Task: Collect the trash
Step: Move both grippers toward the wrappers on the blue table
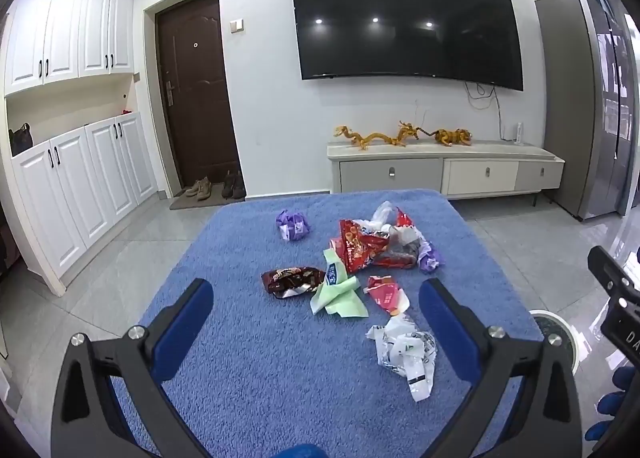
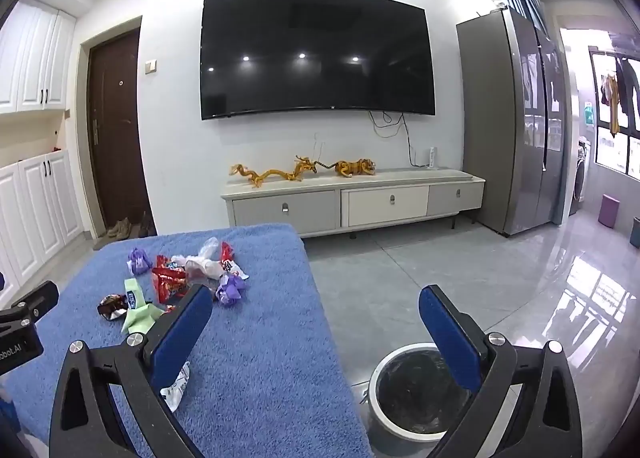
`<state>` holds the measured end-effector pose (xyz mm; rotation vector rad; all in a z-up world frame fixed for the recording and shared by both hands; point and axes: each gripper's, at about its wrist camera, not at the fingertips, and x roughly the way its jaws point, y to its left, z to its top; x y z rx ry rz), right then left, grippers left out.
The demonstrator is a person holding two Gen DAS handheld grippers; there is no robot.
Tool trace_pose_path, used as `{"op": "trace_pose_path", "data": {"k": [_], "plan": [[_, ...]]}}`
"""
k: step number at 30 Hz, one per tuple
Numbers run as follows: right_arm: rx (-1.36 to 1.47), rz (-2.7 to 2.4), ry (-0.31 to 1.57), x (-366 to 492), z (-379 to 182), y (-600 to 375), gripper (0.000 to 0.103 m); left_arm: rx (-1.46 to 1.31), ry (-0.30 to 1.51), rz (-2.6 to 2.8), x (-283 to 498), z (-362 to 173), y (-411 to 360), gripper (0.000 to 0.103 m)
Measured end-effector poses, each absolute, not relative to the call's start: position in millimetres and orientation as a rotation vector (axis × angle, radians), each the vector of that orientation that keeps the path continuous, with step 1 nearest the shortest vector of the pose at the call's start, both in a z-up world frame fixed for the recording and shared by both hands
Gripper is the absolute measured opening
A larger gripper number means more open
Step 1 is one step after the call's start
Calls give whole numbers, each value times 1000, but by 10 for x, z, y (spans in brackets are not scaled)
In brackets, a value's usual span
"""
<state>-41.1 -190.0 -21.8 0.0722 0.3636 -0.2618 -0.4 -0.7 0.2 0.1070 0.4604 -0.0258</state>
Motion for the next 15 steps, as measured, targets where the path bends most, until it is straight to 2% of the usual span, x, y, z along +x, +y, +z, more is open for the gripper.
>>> {"op": "trace_pose_path", "data": {"k": [15], "plan": [[63,-274,369,-369,-310,-1895,103,98,447,-44,60,36,0,103]]}}
